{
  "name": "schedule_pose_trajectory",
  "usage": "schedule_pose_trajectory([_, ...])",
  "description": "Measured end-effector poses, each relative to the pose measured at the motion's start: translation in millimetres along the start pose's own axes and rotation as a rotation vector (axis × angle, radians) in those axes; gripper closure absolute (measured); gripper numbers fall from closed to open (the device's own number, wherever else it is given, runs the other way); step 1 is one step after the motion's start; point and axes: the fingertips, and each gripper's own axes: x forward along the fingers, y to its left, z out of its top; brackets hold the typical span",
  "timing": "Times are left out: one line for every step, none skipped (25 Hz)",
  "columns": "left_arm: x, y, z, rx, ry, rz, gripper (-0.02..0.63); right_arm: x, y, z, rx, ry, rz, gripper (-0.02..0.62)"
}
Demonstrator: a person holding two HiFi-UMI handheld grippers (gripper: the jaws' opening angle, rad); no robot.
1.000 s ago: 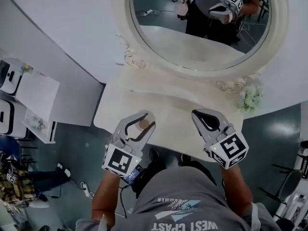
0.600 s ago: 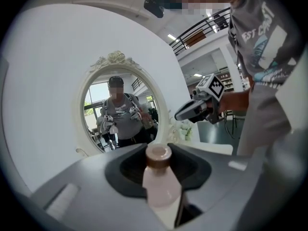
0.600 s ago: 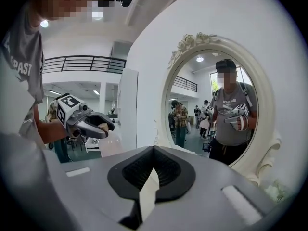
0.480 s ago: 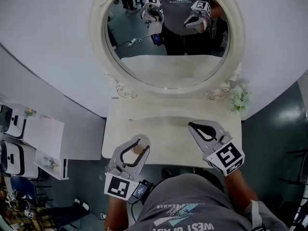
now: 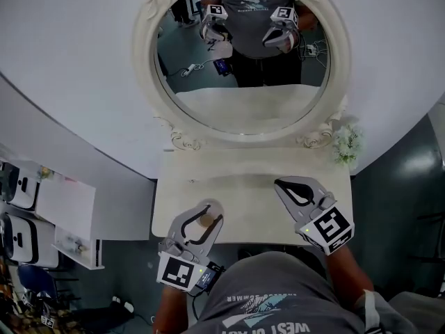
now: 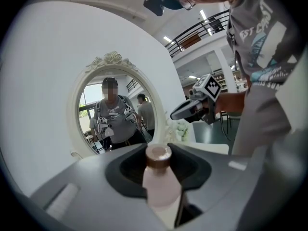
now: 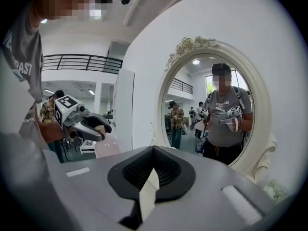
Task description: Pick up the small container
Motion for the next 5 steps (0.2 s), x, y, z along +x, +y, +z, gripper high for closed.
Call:
schedule_pose_trajectory([-0.2,0.8,-0.5,0.001,-0.002,-0.002,0.476,0.9,0.6,0.6,0.000,0.000,-0.001,0.597])
schedule_pose_trajectory([-0.6,1.6,-1.4,0.000,-0.002,-0.003,0.476,1.7,1.6,1.3,0.000,0.000,-0.002,0.597])
schedule_pose_trajectory([-1.0,2.5,-2.5,-0.002,-0.001,-0.004,0.476,2.4,2.7,2.2,-0.001,0.001,-0.002,0.597])
schedule_pose_trajectory([-1.5,3.3,-3.6,-0.004,0.001,-0.005,0.476,3.1,3.7,3.1,-0.002,0.001,-0.003,0.597])
schedule_pose_trajectory([-1.9,4.1,-4.8,-0.007,0.003,-0.006,0.476,3.8,4.7,4.0,-0.002,0.002,-0.003,0.597])
